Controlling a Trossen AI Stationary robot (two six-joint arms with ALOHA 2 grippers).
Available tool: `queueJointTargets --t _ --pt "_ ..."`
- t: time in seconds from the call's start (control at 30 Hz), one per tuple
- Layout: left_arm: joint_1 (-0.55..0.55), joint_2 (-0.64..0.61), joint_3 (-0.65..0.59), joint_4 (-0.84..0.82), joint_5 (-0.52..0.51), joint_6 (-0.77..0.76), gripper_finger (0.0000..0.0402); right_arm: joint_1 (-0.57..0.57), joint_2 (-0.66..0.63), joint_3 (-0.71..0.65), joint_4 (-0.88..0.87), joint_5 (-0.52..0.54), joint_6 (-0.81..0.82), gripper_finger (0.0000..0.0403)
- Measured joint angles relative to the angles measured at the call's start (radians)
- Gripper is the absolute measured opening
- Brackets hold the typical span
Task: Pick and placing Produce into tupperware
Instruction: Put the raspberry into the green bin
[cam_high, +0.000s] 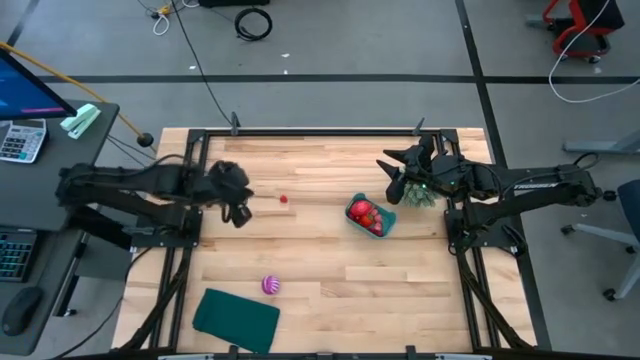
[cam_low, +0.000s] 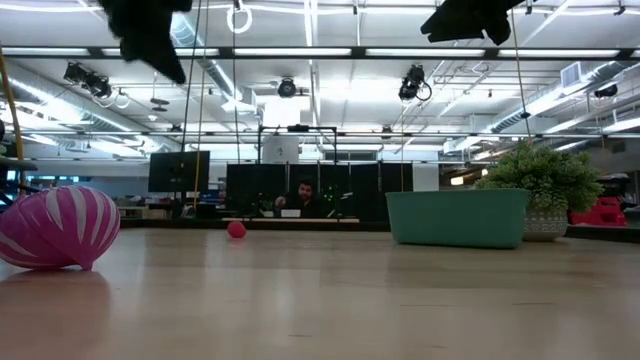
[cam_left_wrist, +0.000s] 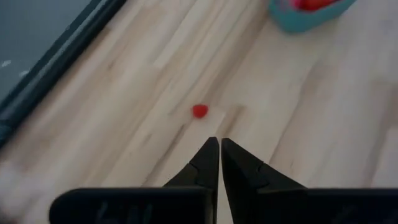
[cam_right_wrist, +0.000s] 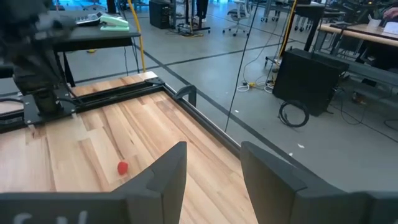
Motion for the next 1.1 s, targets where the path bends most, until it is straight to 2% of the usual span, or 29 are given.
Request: queueJointTargets --t 0.1,0.2,0.37,0.47,0.63,0.83,1.1 --pt "0.005 -0.132 -0.243 0.275 0.027 0.009 0.0023 0.0 0.0 0.0 0.002 0.0 0.001 0.0159" --pt "0.022 -0.208 -0.45 0.542 0.05 0.007 0.0023 0.0 0.0 0.0 0.002 0.0 0.009 0.0159" --pt "0.059 -0.217 -0.706 0.961 0.051 -0.004 0.0026 0.0 0.0 0.0 0.003 0.0 0.026 0.0159" --pt "0.076 -0.201 -0.801 1.097 0.051 -0.052 0.0032 0.0 0.0 0.0 0.003 0.0 0.027 0.0159" --pt "0.1 -0.195 -0.869 1.119 0.051 -0.052 0.004 0.0 0.0 0.0 0.003 0.0 0.026 0.0159" --pt "0.137 -0.195 -0.875 1.185 0.048 -0.037 0.0056 0.0 0.0 0.0 0.003 0.0 0.025 0.0159" --pt "0.14 -0.191 -0.875 1.296 0.047 0.009 0.0123 -0.006 0.0 0.0 0.012 0.0 0.024 0.0159"
